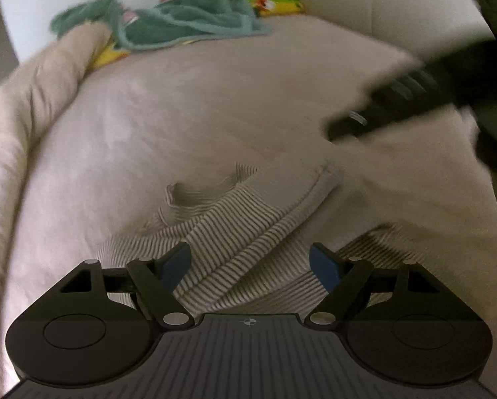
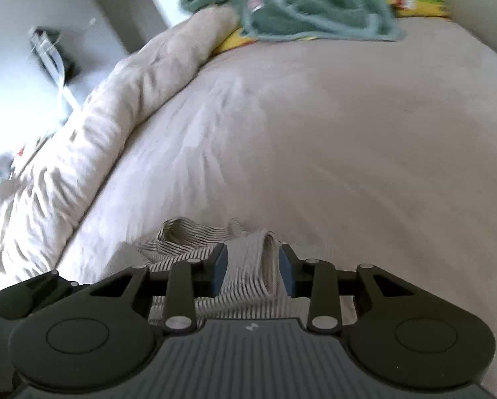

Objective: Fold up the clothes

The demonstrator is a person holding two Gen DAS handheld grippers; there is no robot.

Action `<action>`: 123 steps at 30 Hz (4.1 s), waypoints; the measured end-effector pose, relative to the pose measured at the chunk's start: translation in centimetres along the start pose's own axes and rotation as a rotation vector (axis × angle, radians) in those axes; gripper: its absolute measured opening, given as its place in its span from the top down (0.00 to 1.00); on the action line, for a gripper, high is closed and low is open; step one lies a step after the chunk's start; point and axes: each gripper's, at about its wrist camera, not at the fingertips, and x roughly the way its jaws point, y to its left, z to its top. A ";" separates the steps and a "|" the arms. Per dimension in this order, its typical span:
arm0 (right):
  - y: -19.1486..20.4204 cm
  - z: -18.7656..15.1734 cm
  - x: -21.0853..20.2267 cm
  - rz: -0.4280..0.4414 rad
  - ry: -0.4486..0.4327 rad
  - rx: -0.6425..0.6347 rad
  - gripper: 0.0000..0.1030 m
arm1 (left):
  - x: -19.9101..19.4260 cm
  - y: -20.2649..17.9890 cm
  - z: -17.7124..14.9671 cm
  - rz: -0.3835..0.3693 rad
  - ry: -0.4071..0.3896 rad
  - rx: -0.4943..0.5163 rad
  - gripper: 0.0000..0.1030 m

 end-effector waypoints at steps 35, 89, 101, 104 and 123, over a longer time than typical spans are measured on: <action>-3.2 -0.1 2.7 0.033 0.142 0.041 0.67 | 1.7 8.1 -1.7 -0.010 0.156 -0.227 0.12; 2.7 -2.1 4.8 -0.109 0.027 -0.163 0.72 | 5.3 16.5 -1.9 -0.187 0.053 -0.512 0.61; 5.1 1.0 11.4 -0.189 0.137 -0.354 0.68 | 12.0 14.5 2.6 -0.066 0.179 -0.243 0.51; 4.1 1.0 11.8 -0.206 0.133 -0.318 0.58 | 12.7 15.1 2.8 -0.053 0.190 -0.250 0.40; 3.7 2.0 6.5 -0.136 -0.064 -0.177 0.71 | 7.6 20.0 1.2 -0.191 0.101 -0.535 0.40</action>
